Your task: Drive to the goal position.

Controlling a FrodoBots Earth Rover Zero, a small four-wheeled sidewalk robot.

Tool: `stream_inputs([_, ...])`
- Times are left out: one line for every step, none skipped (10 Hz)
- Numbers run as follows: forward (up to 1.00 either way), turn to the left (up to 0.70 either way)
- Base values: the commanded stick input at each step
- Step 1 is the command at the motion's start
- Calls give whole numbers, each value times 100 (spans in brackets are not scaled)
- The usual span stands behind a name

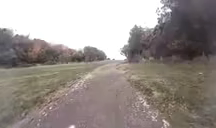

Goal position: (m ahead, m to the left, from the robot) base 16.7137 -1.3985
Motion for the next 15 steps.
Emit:
stream_inputs([60,-15])
stream_inputs([60,-15])
stream_inputs([60,-15])
stream_inputs([60,-12])
stream_inputs([60,-7])
stream_inputs([60,-1])
stream_inputs([60,0])
stream_inputs([60,0])
stream_inputs([60,0])
stream_inputs([60,0])
stream_inputs([60,0])
stream_inputs([60,0])
stream_inputs([60,0])
stream_inputs([60,0])
stream_inputs([60,0])
